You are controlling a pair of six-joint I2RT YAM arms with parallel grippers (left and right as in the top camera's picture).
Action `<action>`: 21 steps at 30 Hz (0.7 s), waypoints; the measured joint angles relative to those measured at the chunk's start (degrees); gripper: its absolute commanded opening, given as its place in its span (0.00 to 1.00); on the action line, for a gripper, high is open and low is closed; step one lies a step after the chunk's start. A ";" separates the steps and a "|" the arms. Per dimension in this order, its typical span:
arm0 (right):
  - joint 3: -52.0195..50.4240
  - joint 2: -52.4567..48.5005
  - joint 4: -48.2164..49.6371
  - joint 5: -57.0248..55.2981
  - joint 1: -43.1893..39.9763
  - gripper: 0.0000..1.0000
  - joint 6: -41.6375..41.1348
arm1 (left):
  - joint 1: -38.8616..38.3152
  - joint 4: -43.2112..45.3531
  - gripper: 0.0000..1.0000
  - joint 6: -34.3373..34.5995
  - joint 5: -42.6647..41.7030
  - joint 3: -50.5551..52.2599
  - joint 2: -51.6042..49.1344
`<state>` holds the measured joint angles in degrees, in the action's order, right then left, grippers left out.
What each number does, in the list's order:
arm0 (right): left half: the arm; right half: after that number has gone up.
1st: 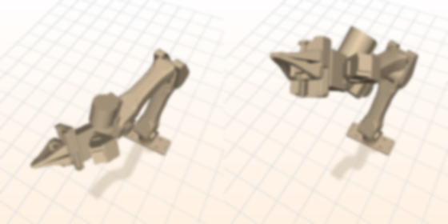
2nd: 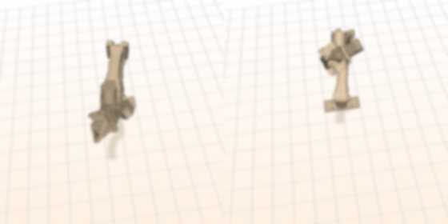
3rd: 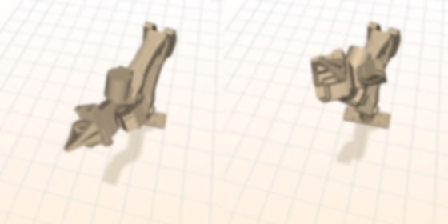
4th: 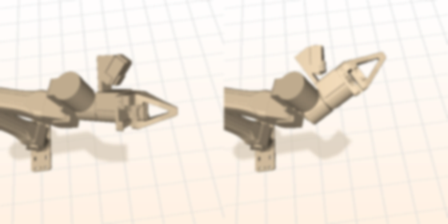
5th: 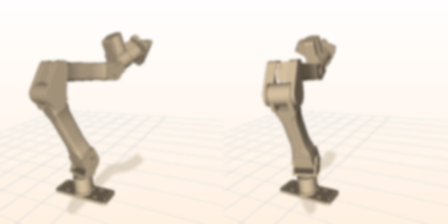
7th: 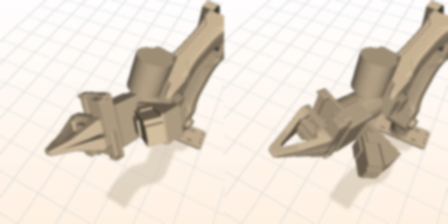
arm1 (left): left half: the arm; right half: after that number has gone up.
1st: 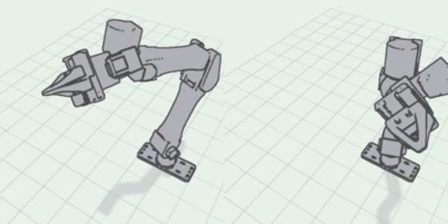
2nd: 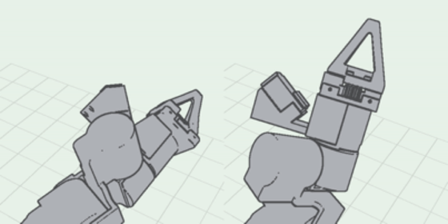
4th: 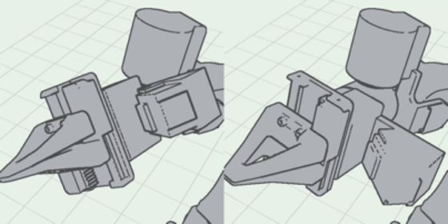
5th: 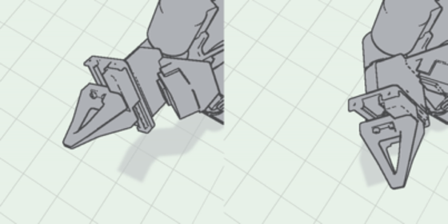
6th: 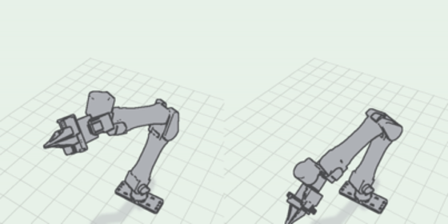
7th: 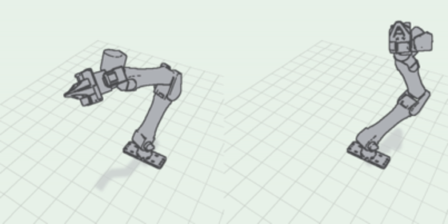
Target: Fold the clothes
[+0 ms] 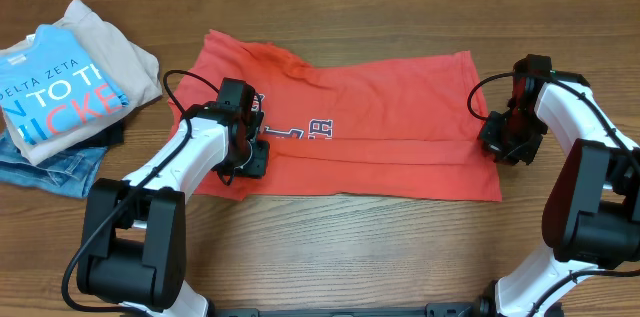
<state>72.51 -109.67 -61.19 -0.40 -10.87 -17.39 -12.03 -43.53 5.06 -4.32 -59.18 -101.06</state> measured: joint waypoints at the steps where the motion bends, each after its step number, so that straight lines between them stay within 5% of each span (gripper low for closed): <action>1: 0.00 0.00 0.02 0.02 0.00 0.22 0.00 | 0.00 -0.04 0.31 -0.17 0.04 0.00 0.00; 8: 0.00 0.00 0.00 0.00 0.00 0.22 0.00 | 0.00 -1.55 0.36 -0.61 0.04 0.07 0.00; 17: 0.00 0.00 -0.02 0.02 0.00 0.22 0.00 | 0.00 -1.77 0.05 -0.83 0.00 0.44 0.00; 21: 0.00 0.00 -0.02 0.02 0.00 0.22 0.02 | 0.00 -1.75 0.04 -0.96 0.02 0.44 0.00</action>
<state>72.51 -109.67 -61.21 -0.38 -10.87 -17.37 -12.03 -45.28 4.10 -4.29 -58.74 -101.06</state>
